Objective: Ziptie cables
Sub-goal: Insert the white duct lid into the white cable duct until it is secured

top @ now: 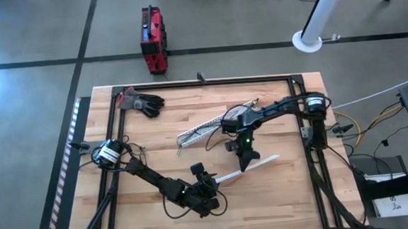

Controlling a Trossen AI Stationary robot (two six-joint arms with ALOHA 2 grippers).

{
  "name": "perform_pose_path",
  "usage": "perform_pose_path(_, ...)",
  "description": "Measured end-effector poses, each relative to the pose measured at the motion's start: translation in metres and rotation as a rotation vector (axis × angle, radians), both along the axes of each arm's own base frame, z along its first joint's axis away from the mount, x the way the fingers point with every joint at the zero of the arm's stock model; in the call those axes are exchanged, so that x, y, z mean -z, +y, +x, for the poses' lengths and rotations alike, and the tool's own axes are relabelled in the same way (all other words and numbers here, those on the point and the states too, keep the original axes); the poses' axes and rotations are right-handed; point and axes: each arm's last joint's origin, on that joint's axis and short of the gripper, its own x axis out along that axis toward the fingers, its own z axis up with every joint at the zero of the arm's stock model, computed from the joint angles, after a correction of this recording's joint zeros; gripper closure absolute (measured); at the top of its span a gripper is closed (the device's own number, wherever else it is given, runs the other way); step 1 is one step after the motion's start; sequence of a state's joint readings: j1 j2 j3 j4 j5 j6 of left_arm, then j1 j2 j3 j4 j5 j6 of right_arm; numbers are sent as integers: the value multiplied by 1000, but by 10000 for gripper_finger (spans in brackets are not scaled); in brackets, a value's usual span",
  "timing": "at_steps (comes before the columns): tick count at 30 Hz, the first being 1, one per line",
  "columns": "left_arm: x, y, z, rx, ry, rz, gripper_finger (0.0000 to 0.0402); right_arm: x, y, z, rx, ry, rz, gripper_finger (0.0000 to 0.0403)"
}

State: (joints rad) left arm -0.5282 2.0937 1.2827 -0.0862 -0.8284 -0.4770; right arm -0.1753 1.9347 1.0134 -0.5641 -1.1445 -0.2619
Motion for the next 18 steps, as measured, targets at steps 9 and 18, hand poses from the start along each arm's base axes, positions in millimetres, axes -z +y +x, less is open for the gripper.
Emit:
perform_pose_path(9,0,0,0,-2,0,1,240,10,-39,15,98,-54,178,402)
perform_pose_path(18,-1,1,0,-4,-2,-1,222,4,-59,31,127,-90,-193,402)
